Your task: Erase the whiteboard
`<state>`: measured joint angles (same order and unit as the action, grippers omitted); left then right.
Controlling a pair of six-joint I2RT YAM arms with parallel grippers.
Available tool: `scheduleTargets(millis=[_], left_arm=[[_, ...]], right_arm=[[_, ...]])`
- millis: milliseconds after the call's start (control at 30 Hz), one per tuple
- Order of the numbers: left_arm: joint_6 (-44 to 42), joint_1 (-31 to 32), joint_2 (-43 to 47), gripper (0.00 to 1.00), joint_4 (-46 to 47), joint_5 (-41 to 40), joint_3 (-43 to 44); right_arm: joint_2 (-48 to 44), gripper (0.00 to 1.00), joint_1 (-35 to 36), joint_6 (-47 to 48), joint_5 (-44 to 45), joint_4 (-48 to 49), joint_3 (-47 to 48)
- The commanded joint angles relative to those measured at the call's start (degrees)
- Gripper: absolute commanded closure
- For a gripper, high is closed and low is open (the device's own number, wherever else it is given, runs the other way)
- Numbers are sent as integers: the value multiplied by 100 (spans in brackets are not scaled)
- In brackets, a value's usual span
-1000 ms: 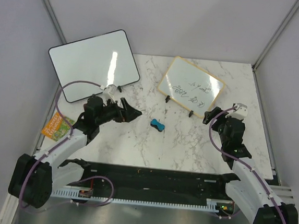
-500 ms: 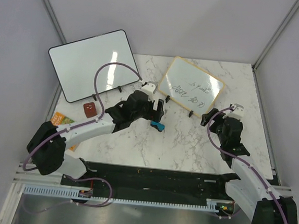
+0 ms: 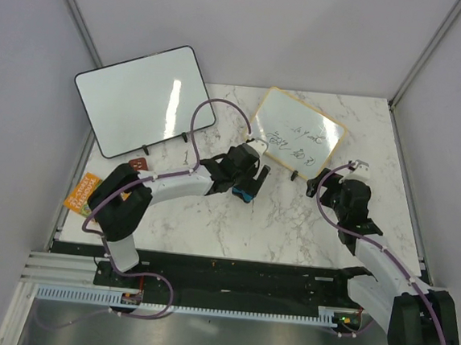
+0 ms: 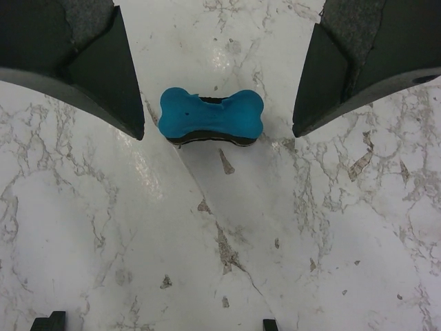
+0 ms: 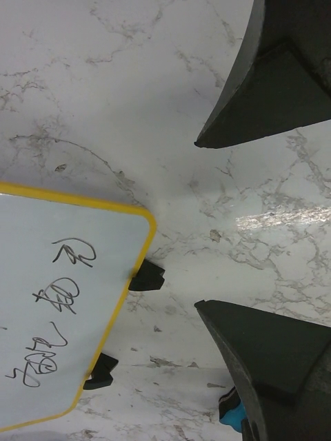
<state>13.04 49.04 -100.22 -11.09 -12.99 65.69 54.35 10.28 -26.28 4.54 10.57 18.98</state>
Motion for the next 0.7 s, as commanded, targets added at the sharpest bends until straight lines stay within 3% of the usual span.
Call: scheduleTargets(millis=[0,200,333,567,667], left_arm=[[-117,53,-190,5,-130,-107,216],[-292,88,-366,12,-130,-133,286],[-188,80,-261,35,-25,-361,138],[-100,89,669,41,441,-581,-732],[-21,89,811,53,432,-529,-960]], right_arm=[[-47,2,-9,53,-76,200,158],[-135,2,-9,62,-67,226,114],[-100,2,-18,62,-93,218,123],[-38,2,-9,36,-111,226,132],[-3,2,-18,36,-120,226,132]])
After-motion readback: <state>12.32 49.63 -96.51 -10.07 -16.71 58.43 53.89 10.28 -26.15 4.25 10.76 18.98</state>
